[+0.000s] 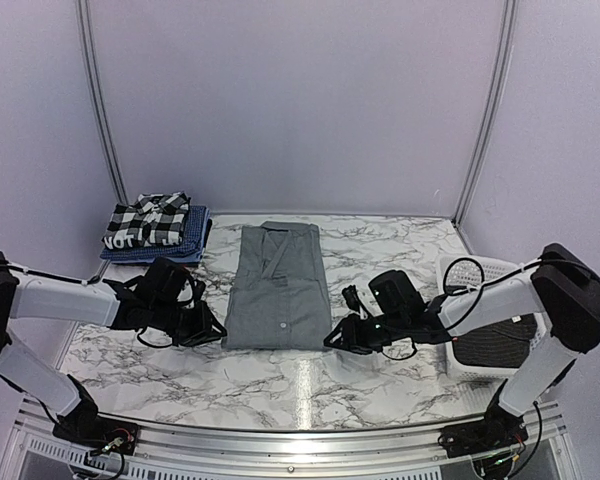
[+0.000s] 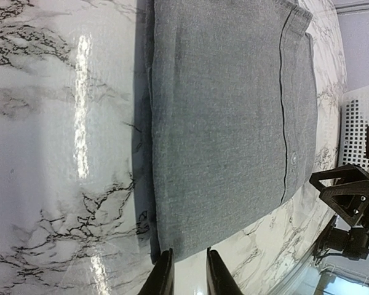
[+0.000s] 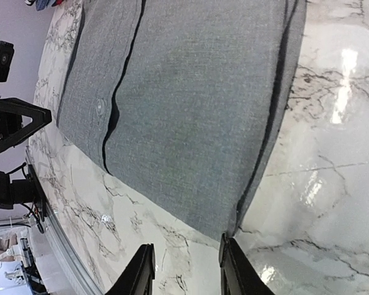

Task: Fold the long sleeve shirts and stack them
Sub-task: Pick up the 2/3-rectangle-folded shirt from the center of the board.

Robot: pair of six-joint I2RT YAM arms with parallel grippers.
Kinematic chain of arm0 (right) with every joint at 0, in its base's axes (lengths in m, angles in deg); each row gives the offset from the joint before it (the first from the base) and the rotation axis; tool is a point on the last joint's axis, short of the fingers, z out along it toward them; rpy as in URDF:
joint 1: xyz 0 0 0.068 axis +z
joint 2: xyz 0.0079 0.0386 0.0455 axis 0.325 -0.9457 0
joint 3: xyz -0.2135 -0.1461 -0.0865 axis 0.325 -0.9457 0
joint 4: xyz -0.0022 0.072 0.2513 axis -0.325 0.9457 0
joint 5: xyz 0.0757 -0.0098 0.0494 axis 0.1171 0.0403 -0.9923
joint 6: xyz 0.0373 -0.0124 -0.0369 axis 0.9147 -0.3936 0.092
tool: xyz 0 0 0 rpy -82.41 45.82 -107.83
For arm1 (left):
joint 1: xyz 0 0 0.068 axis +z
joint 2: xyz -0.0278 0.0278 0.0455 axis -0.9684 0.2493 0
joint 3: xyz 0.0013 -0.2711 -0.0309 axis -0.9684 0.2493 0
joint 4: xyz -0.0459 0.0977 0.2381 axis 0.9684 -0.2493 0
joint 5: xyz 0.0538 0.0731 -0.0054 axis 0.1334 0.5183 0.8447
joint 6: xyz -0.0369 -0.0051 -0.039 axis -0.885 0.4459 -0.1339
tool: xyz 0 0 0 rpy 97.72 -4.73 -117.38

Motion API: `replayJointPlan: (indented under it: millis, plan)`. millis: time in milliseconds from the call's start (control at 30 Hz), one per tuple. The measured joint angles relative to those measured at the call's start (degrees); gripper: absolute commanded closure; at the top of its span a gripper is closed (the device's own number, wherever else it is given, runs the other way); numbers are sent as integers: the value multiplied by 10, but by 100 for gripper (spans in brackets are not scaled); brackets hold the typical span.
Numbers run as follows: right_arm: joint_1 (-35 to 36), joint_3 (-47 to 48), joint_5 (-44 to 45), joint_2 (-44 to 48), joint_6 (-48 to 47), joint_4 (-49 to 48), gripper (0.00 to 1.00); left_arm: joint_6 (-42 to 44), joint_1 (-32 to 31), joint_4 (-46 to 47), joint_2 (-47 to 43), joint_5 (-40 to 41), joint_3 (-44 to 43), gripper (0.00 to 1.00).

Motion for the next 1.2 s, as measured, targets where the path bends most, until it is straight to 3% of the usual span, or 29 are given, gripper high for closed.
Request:
replayJointPlan:
  millis: [367, 1200]
  plan:
    - [0, -39, 6, 23, 4, 12, 65, 3, 0, 0, -6, 0, 22, 73]
    - [0, -24, 9, -19, 17, -44, 70, 5, -7, 24, 40, -10, 22, 74]
